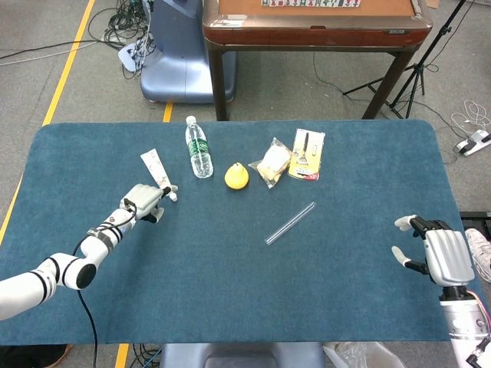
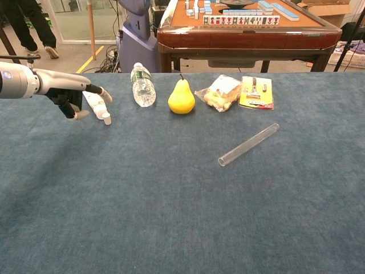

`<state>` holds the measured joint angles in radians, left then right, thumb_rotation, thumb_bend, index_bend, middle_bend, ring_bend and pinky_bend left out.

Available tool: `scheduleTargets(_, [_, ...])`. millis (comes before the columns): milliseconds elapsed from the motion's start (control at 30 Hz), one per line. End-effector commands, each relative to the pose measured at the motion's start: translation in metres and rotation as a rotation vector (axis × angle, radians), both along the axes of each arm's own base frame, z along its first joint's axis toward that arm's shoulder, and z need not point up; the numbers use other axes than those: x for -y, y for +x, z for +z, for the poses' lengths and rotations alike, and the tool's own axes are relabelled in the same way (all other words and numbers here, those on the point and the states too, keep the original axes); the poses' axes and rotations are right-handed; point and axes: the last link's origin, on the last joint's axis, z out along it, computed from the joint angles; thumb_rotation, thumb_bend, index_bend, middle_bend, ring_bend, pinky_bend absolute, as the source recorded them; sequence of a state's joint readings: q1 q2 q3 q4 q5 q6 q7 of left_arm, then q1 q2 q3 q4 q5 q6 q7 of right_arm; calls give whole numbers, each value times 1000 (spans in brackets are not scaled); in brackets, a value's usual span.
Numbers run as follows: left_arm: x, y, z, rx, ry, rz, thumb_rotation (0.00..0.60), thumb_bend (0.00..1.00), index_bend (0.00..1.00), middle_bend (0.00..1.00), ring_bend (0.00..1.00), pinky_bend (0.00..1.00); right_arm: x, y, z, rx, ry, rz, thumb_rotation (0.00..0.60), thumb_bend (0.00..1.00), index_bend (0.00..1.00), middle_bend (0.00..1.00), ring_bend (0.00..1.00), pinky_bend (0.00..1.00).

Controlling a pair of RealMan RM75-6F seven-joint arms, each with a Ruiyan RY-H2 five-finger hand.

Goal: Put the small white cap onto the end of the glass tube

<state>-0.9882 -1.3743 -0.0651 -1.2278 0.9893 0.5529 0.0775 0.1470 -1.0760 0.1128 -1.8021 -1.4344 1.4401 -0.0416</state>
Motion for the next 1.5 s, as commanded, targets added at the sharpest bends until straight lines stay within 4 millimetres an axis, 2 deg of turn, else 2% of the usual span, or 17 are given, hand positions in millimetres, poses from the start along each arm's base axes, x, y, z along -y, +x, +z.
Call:
scheduleTargets(33, [2, 1, -2, 43, 59, -56, 600, 344, 279, 1000, 1000, 1000, 0, 0, 0, -1, 0, 0, 600, 243, 398, 444, 488, 405])
scheduleTargets(100, [2, 1, -5, 54, 77, -82, 600, 304, 318, 1000, 1000, 1000, -1, 0, 0, -2, 0, -1, 600, 242, 398, 444, 490, 410])
scheduleTargets(167, [0, 1, -9, 54, 70, -86, 600, 299, 315, 1000, 1000, 1000, -1, 1, 0, -2, 3, -2, 600, 243, 398, 444, 492, 410])
scheduleTargets(233, [-3, 0, -13, 30, 57, -83, 600, 299, 269, 1000, 1000, 1000, -2, 1, 0, -3, 5, -3, 600, 242, 398, 444, 494, 410])
scheduleTargets(300, [-7, 0, -17, -8, 38, -77, 600, 299, 172, 1000, 1000, 1000, -2, 1, 0, -4, 6, -4, 600, 242, 398, 444, 496, 410])
scheduleTargets(400, [-13, 3, -22, -18, 40, -66, 600, 300, 122, 1000, 1000, 1000, -2, 0, -1, -5, 9, -9, 600, 243, 398, 445, 499, 410])
scheduleTargets(667, [-25, 4, -31, -53, 39, -29, 600, 299, 115, 1000, 1000, 1000, -3, -1, 0, -8, 8, -18, 600, 242, 398, 445, 503, 410])
scheduleTargets(867, [-33, -3, -37, -118, 28, -5, 600, 299, 124, 1000, 1000, 1000, -3, -3, 0, -5, 8, -25, 600, 243, 398, 445, 504, 410])
scheduleTargets(1167, [-40, -17, -30, -168, 44, 47, 600, 299, 175, 1000, 1000, 1000, -4, -2, 1, -2, 7, -25, 600, 243, 398, 446, 504, 410])
scheduleTargets(1500, [-42, -37, -10, -254, 62, 93, 600, 299, 209, 1000, 1000, 1000, -4, 2, -1, 1, 11, -12, 600, 243, 398, 448, 506, 412])
